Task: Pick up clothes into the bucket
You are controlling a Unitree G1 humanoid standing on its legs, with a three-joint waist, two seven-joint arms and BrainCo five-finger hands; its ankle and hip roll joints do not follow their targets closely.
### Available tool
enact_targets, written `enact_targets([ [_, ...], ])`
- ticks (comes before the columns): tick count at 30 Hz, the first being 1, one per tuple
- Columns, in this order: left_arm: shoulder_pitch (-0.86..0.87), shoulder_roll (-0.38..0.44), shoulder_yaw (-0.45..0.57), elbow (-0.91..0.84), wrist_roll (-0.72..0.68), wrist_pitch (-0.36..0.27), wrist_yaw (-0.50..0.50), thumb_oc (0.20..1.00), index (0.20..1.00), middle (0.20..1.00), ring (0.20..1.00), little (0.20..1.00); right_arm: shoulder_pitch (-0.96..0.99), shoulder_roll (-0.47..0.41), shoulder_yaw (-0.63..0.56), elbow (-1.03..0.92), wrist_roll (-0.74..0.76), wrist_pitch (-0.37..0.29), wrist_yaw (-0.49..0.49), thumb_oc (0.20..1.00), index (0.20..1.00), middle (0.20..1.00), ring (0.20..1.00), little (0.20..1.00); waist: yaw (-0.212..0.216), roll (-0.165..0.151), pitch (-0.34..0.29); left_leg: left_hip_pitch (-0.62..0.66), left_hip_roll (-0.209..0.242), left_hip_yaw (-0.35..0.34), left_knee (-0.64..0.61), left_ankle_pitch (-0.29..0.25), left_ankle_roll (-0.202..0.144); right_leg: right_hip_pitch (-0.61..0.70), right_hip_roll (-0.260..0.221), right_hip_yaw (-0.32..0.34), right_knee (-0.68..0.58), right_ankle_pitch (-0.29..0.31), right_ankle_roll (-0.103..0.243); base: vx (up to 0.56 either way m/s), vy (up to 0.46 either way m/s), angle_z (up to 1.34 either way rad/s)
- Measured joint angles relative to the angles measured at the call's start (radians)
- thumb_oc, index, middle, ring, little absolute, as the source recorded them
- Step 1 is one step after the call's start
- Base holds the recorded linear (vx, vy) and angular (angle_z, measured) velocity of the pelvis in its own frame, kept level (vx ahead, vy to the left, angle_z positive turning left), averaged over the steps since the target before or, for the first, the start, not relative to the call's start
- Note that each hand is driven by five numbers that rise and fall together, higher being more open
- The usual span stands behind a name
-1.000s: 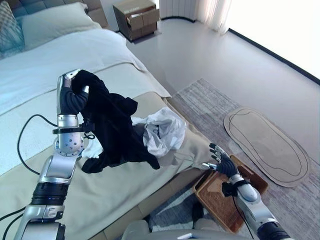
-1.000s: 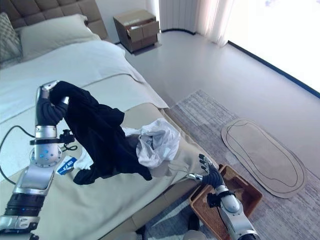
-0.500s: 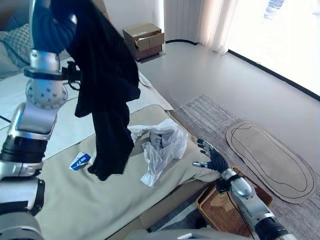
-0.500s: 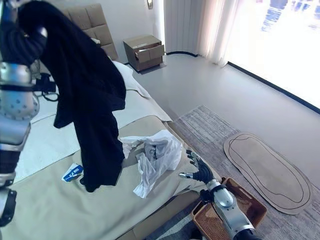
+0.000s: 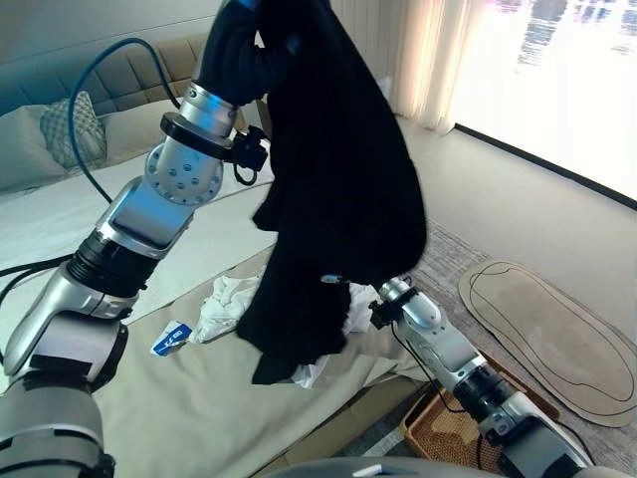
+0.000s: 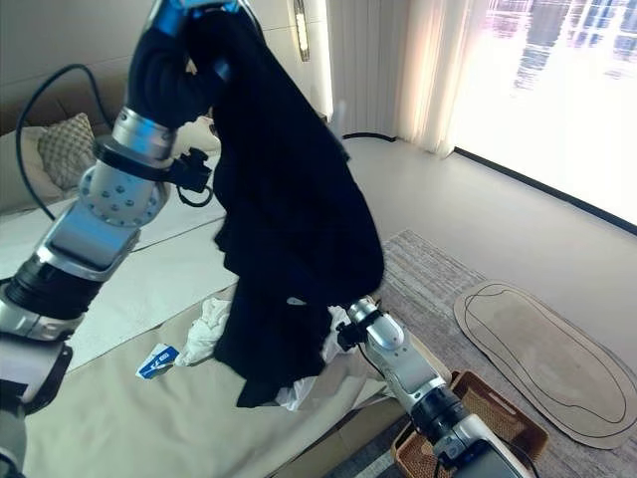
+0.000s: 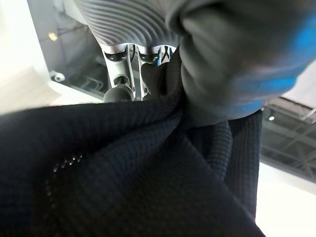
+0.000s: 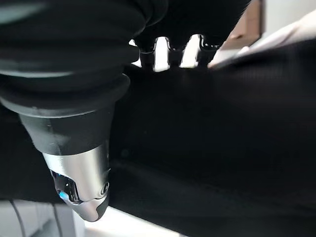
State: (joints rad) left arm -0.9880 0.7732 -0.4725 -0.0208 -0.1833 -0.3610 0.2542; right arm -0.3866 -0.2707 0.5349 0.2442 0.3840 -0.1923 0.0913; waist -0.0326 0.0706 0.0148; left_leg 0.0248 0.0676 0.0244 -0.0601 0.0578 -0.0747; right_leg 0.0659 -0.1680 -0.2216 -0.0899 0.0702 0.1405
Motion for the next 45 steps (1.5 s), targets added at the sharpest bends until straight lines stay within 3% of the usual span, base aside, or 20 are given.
enact_targets([
  [6,-0.037,-0.075,-0.023,-0.037,-0.075,0.003,-0.002,0.2,0.2,0.2,0.2,0.2,-0.043,0.048,0.054,0.002,0.118,0.011,-0.033,1.0,1.0,1.0,1.0,1.0,-0.001,0.003,-0.003,0.0,0.0,0.0,0.002,0.0,0.0,0.001,0.0,0.0,0.0,0.0,0.0,0.0,0.0,0.0],
  [7,-0.038,-0.089,-0.023,-0.036,-0.077,0.004,-0.002,0.2,0.2,0.2,0.2,0.2,-0.052,0.045,0.071,0.002,0.138,0.018,-0.027,0.429,0.429,0.429,0.429,0.429,-0.001,0.004,-0.003,0.0,0.0,0.0,0.002,0.0,0.0,0.001,0.0,0.0,0.0,0.0,0.0,0.0,0.0,0.0],
  [8,-0.038,-0.094,-0.023,-0.036,-0.077,0.004,-0.002,0.2,0.2,0.2,0.2,0.2,-0.053,0.047,0.074,0.002,0.142,0.021,-0.021,0.2,0.2,0.2,0.2,0.2,-0.001,0.005,-0.004,0.0,0.0,0.0,0.002,0.0,0.0,0.001,0.0,0.0,0.0,0.0,0.0,0.0,0.0,0.0],
  [17,-0.037,-0.081,-0.022,-0.018,-0.074,0.012,-0.003,0.2,0.2,0.2,0.2,0.2,-0.028,-0.021,0.123,-0.04,0.229,0.041,0.096,0.2,0.2,0.2,0.2,0.2,0.0,0.011,-0.012,0.0,0.0,-0.001,0.001,0.0,0.0,0.002,0.001,-0.002,0.0,0.0,0.0,0.0,0.0,0.0],
  [23,0.016,-0.012,-0.011,0.008,-0.068,0.014,-0.016,0.2,0.2,0.2,0.2,0.2,0.13,-0.105,-0.076,-0.048,0.216,0.032,0.069,0.2,0.2,0.2,0.2,0.2,-0.006,0.013,-0.015,0.004,0.0,0.001,-0.003,0.0,0.0,0.003,0.001,-0.001,0.0,0.0,0.0,0.0,0.0,0.0],
  [31,0.274,-0.051,0.142,0.038,-0.064,0.014,-0.024,0.2,0.2,0.2,0.2,0.2,0.249,-0.136,-0.269,-0.1,0.207,-0.01,0.044,0.2,0.2,0.2,0.2,0.2,-0.011,0.015,-0.016,0.019,0.008,0.016,-0.018,0.0,0.0,0.0,0.009,0.015,0.0,-0.001,-0.001,0.0,-0.004,-0.06],
  [36,0.416,-0.071,0.22,0.101,-0.024,0.023,-0.031,0.2,0.2,0.2,0.2,0.2,0.28,-0.111,-0.31,-0.139,0.267,-0.032,0.048,0.2,0.2,0.2,0.2,0.2,-0.01,0.011,-0.014,0.027,0.008,0.025,-0.026,0.0,0.0,-0.001,0.009,0.021,0.0,-0.002,0.001,0.0,-0.005,-0.04],
  [37,0.459,-0.095,0.241,0.114,-0.022,0.023,-0.035,0.235,0.235,0.235,0.235,0.235,0.303,-0.088,-0.333,-0.163,0.286,-0.042,0.052,0.2,0.2,0.2,0.2,0.2,-0.008,0.011,-0.013,0.029,0.008,0.026,-0.026,0.0,0.0,0.0,0.008,0.022,-0.001,-0.003,0.001,0.0,0.0,0.0],
  [38,0.479,-0.098,0.246,0.123,-0.015,0.024,-0.036,0.398,0.398,0.398,0.398,0.398,0.308,-0.084,-0.333,-0.169,0.3,-0.045,0.054,0.2,0.2,0.2,0.2,0.2,-0.009,0.011,-0.013,0.03,0.008,0.026,-0.026,0.0,0.0,0.001,0.008,0.023,-0.001,-0.003,0.002,0.0,-0.007,-0.04],
  [39,0.52,-0.1,0.259,0.136,0.016,0.028,-0.037,0.693,0.693,0.693,0.693,0.693,0.311,-0.079,-0.338,-0.175,0.32,-0.047,0.054,0.2,0.2,0.2,0.2,0.2,-0.01,0.009,-0.012,0.03,0.008,0.027,-0.027,0.0,0.0,-0.001,0.008,0.024,-0.002,-0.004,0.002,0.0,0.0,0.0],
  [40,0.542,-0.107,0.265,0.147,0.023,0.028,-0.038,0.925,0.925,0.925,0.925,0.925,0.317,-0.079,-0.348,-0.179,0.328,-0.048,0.054,0.2,0.2,0.2,0.2,0.2,-0.01,0.006,-0.01,0.03,0.008,0.027,-0.027,-0.001,0.0,-0.001,0.008,0.025,-0.002,-0.004,0.002,0.0,0.0,0.0],
  [41,0.574,-0.132,0.287,0.171,0.035,0.03,-0.039,1.0,1.0,1.0,1.0,1.0,0.326,-0.079,-0.372,-0.182,0.339,-0.049,0.051,0.2,0.2,0.2,0.2,0.2,-0.009,0.003,-0.008,0.031,0.008,0.028,-0.027,-0.001,0.0,-0.001,0.008,0.025,-0.002,-0.005,0.002,0.0,0.0,0.0],
  [45,0.663,-0.18,0.342,0.215,0.044,0.034,-0.045,1.0,1.0,1.0,1.0,1.0,0.334,-0.082,-0.432,-0.189,0.339,-0.067,0.032,0.2,0.2,0.2,0.2,0.2,-0.01,-0.009,0.001,0.031,0.009,0.031,-0.027,-0.001,0.0,-0.002,0.009,0.028,-0.003,-0.009,0.002,0.0,0.0,0.0],
])
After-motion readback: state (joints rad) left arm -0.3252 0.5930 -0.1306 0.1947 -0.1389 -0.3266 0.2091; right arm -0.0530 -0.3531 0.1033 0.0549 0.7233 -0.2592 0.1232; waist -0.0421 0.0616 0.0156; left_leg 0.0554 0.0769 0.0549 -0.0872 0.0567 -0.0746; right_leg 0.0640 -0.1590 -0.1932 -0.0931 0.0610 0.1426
